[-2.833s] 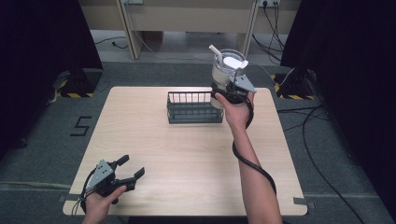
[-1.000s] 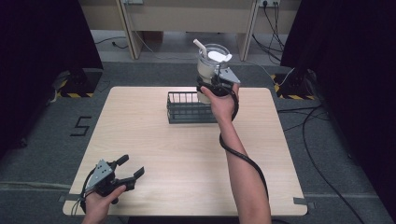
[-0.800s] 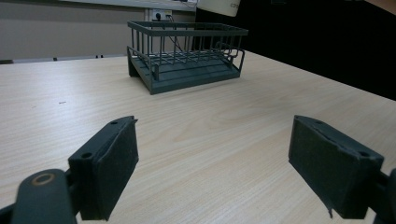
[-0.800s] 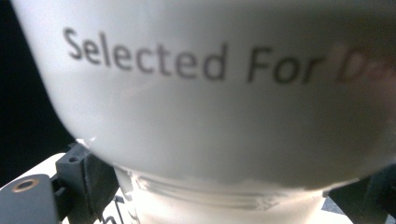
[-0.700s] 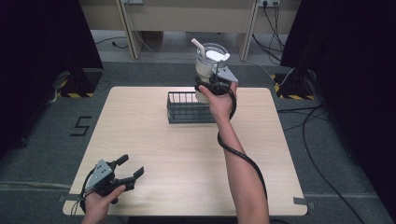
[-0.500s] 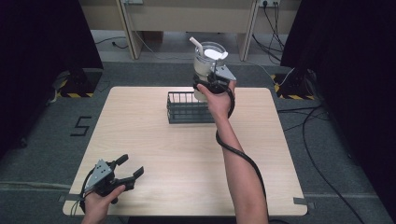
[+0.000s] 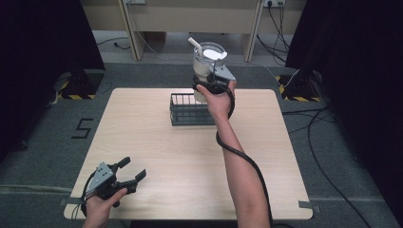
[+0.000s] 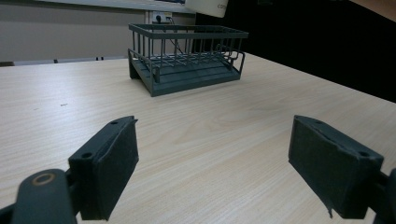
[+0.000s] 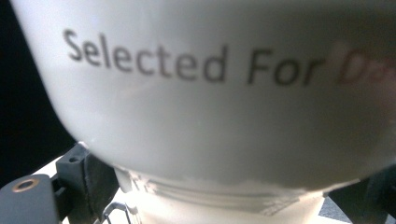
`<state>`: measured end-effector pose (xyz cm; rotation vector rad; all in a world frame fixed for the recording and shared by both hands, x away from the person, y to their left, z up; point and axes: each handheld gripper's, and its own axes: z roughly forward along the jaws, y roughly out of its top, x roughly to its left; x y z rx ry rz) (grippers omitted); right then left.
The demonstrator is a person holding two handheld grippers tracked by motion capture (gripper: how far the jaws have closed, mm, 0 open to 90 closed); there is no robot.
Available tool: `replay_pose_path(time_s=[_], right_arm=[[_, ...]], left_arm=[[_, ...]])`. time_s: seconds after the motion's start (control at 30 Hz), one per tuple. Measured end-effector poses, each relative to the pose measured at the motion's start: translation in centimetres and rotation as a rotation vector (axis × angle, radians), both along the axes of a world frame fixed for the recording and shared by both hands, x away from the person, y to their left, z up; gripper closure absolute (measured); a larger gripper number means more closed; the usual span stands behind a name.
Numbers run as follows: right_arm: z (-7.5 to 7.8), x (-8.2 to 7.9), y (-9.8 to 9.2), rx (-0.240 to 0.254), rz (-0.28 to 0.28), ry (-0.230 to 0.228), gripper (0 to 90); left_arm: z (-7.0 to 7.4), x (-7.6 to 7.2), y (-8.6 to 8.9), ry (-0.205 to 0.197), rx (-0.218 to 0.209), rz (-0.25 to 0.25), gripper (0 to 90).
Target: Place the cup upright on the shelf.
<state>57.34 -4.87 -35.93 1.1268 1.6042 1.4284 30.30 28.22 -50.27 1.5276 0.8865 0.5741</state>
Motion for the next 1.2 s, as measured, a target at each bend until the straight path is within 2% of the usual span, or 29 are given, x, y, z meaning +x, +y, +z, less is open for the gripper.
replay_pose_path(time_s=[0.53,1.2], right_arm=[[-0.8,0.5,0.8,0.005,0.008,0.026,10.4],[-2.6,1.4,1.7,-0.004,0.007,0.069,10.4]], left_arm=[[0.0,0.0,-0.1,0.003,0.001,-0.002,15.2],[0.0,0.0,0.1,0.001,-0.003,-0.003,15.2]])
